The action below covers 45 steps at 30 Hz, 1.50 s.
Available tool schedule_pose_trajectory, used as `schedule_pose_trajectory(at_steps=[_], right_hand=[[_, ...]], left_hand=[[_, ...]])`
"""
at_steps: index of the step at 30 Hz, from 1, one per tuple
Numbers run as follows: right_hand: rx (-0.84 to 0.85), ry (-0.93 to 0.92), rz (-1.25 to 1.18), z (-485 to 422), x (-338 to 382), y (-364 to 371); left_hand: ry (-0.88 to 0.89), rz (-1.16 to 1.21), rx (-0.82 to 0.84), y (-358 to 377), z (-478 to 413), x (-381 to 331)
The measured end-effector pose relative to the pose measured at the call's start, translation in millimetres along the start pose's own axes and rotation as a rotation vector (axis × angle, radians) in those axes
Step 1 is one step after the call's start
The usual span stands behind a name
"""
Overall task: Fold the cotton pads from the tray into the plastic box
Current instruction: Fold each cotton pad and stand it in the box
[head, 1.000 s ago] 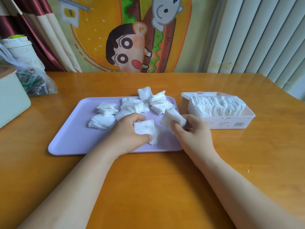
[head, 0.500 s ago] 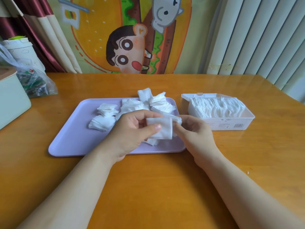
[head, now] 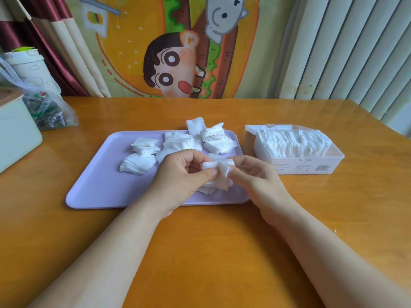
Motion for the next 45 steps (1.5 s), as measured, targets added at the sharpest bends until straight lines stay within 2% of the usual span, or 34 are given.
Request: schedule_pose_trajectory(at_steps=[4, 7, 9, 12, 17, 22, 34, 41, 43, 45], right_hand=[[0.063, 0.022, -0.054, 4.7, 6.9, 3.3], [-0.091, 0.026, 0.015, 3.1, 2.3, 5.8], [-0.205, 0.017, 0.044, 0.9, -0.4, 4.1], [-0.315, 0.012, 0.082, -1.4, -2.8, 1.4], [-0.357, -0.005, 0.143, -3.0, -7.1, 3.1], [-0.346, -0.025, 0.18, -2.1, -8.9, 4.5], [-0.365, -0.026, 0.2, -2.1, -9.1, 3.7], [-0.333, -0.016, 0.209, -2.7, -9.0, 3.0], [-0.322, -0.003, 0.182, -2.3, -8.4, 2.6], [-0.32, 0.011, 0.154, -2.2, -7.5, 2.1]], left_hand=[[-0.001, -0.069, -0.1, 4.8, 0.0, -0.4], [-0.009, -0.152, -0.14, -3.6, -3.0, -0.9], [-0.036, -0.325, -0.151, -15.2, -6.1, 3.1], [-0.071, -0.646, -0.036, -23.0, -6.6, 9.7], [0.018, -0.713, 0.121, -15.8, -2.9, 6.3], [-0.028, -0.636, 0.115, -16.8, -3.1, 7.2], [-0.024, -0.333, -0.059, -14.4, -3.4, 0.3], [0.134, -0.373, -0.216, -14.7, -5.5, -3.3], [0.186, -0.298, -0.263, -16.0, -5.3, -7.6], [0.163, -0.179, -0.26, -16.1, -4.4, -11.2]])
Point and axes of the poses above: each hand's wrist, its own z-axis away from the middle knuckle, its own y-axis out of the palm, x = y × z, the point moved 1 cm from there along -z, towards the middle knuckle, and after that the axes turned 2 degrees about -y, right-handed, at the moved point
